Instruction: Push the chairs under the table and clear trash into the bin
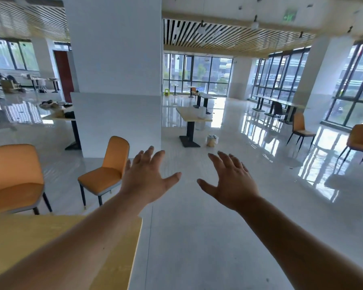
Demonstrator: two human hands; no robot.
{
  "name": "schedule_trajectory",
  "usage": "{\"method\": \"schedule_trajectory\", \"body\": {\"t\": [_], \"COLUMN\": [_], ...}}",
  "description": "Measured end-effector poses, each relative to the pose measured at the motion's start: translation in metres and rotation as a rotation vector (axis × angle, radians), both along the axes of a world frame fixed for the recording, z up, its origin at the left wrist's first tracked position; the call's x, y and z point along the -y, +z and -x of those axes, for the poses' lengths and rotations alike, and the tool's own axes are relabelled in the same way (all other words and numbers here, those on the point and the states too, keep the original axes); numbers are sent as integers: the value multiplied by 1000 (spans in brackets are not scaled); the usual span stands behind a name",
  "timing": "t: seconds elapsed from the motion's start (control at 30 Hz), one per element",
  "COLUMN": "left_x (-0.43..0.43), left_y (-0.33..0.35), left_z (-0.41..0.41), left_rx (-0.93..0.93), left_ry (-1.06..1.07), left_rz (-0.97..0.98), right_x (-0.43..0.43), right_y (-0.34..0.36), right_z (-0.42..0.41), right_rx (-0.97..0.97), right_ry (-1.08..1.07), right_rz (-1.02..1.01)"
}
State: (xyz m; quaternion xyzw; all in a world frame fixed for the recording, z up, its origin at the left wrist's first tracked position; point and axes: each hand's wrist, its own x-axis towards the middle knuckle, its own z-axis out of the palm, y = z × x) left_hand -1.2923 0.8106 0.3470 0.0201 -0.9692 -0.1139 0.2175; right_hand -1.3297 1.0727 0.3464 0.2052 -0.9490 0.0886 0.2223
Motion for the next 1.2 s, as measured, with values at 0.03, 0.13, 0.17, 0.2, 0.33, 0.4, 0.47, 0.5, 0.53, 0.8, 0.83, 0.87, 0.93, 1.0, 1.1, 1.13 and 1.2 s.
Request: {"method": "schedule_trajectory", "body": {"t": [0.03, 0.13, 0.17, 0.2, 0.33, 0.4, 0.47, 0.5, 0.53, 0.8, 0.83, 0.87, 0.93, 1.0, 1.1, 1.13, 1.2], "left_x": [3, 11, 11, 12, 12, 14, 19, 24, 31, 117, 131, 145, 174, 205, 255, 273, 313], "left_y": [0, 2, 4, 6, 25, 31, 32, 29, 25, -14, -14, -14, -13, -16, -30, -36, -49], "left_z": [27, 113, 140, 167, 271, 320, 371, 397, 424, 614, 633, 651, 686, 717, 761, 777, 814], "left_rx": [-2, 19, 29, 32, -2, -28, -49, -53, -53, 109, 127, 139, 152, 156, 155, 157, 157], "left_ry": [3, -6, -12, -16, -21, -35, -31, -22, -6, 253, 294, 333, 398, 463, 556, 584, 634], "left_rz": [-2, -12, -6, 2, 60, 105, 116, 114, 114, 68, 52, 44, 42, 37, 16, 3, -25], "right_x": [3, 12, 14, 16, 19, 22, 29, 33, 39, 121, 136, 153, 193, 238, 312, 337, 387], "right_y": [3, 14, 18, 22, 40, 43, 41, 38, 33, -15, -16, -16, -15, -17, -27, -32, -42], "right_z": [27, 107, 132, 157, 255, 304, 358, 387, 417, 672, 703, 733, 788, 834, 893, 911, 949], "right_rx": [-12, -20, -17, -21, -63, -74, -71, -68, -66, 66, 88, 103, 122, 135, 128, 122, 105], "right_ry": [0, -9, -11, -10, 2, 5, 22, 33, 45, 219, 247, 274, 325, 394, 507, 542, 602], "right_rz": [-9, -44, -54, -66, -98, -91, -88, -89, -89, -91, -100, -109, -130, -145, -153, -163, -187]}}
